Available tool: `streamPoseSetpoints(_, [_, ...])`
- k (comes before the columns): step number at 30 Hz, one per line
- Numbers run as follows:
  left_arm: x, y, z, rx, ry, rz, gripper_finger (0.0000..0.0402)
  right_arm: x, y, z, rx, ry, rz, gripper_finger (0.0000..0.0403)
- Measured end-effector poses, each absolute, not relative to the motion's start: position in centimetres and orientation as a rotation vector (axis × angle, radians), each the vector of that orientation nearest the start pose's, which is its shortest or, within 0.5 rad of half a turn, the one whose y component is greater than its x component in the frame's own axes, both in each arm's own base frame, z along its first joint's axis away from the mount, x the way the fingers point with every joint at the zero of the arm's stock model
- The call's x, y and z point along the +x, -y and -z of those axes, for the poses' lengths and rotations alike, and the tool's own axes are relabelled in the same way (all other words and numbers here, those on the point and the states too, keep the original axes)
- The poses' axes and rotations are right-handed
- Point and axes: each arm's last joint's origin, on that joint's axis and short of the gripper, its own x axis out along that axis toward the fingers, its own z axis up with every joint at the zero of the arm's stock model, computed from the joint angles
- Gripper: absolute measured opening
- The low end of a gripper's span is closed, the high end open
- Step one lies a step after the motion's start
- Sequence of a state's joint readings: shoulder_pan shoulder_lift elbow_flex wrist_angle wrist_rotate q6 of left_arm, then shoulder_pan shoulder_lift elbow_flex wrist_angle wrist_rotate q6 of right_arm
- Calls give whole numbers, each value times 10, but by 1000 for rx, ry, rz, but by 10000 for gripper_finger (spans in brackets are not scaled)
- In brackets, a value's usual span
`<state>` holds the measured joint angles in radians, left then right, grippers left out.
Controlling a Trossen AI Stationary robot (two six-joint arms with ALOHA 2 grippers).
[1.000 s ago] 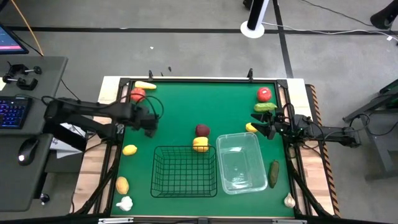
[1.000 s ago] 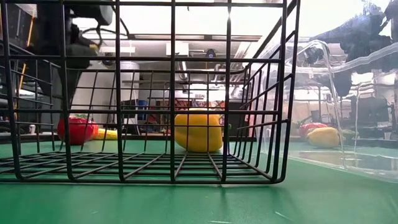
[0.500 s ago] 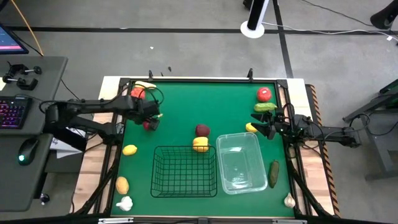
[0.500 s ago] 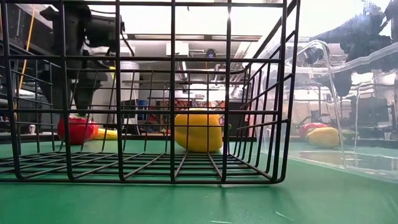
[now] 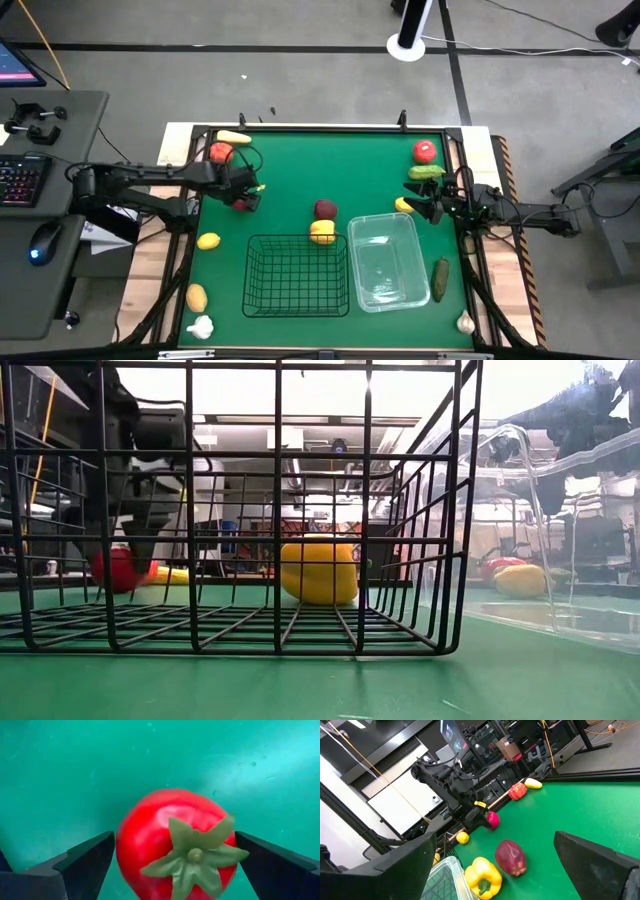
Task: Sort produce into baskets
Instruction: Put the left tomato into the wire basket
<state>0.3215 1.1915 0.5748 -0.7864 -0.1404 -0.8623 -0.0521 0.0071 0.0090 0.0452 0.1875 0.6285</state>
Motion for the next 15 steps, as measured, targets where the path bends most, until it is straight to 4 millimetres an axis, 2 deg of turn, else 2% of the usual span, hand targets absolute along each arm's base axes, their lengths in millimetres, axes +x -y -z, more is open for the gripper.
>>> streamPoseSetpoints(4, [165,-59,-160,-829,-1134,-961,360,97,10,-170,629,121,217,397])
streamPoseSetpoints(9, [171,-61,-169,-822,-1094,-943,260,97,10,-170,629,122,217,397])
streamPoseSetpoints(12, [181,-64,-193,-800,-1020,-871,257,97,10,-170,629,121,217,397])
streamPoseSetpoints(15, [191,-62,-234,-741,-886,-765,257,97,10,-170,629,121,217,397])
